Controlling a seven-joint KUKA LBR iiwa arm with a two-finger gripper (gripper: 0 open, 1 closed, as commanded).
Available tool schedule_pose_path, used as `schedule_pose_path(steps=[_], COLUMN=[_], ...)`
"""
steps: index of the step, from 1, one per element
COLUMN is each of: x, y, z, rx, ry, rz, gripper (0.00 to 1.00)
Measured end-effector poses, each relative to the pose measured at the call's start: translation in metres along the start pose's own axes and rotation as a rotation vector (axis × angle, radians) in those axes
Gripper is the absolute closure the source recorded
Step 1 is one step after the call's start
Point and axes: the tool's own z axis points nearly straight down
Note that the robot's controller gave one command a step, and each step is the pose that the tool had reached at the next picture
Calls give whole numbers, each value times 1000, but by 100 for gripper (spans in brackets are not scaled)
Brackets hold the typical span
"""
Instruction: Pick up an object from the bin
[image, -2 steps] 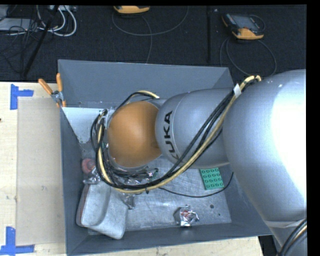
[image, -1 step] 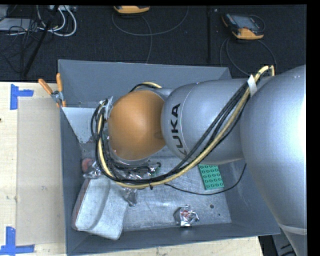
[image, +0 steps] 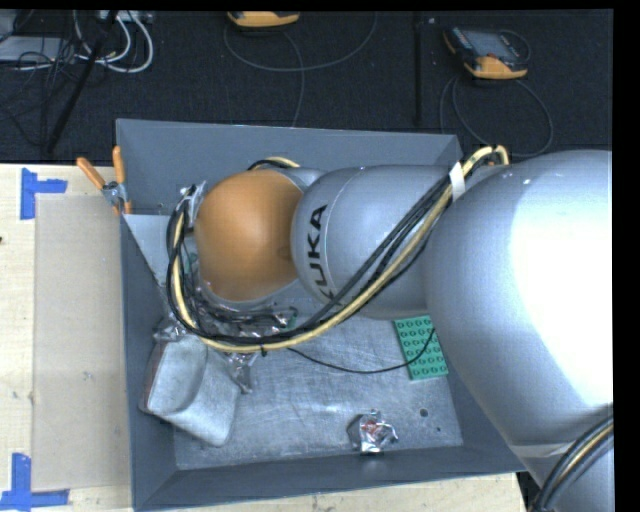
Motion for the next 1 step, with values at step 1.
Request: schedule_pose_path(steps=[1], x=[19], y=[-4], z=[-158], rx=[5], ry=[-11], rz=[-105], gripper=[100])
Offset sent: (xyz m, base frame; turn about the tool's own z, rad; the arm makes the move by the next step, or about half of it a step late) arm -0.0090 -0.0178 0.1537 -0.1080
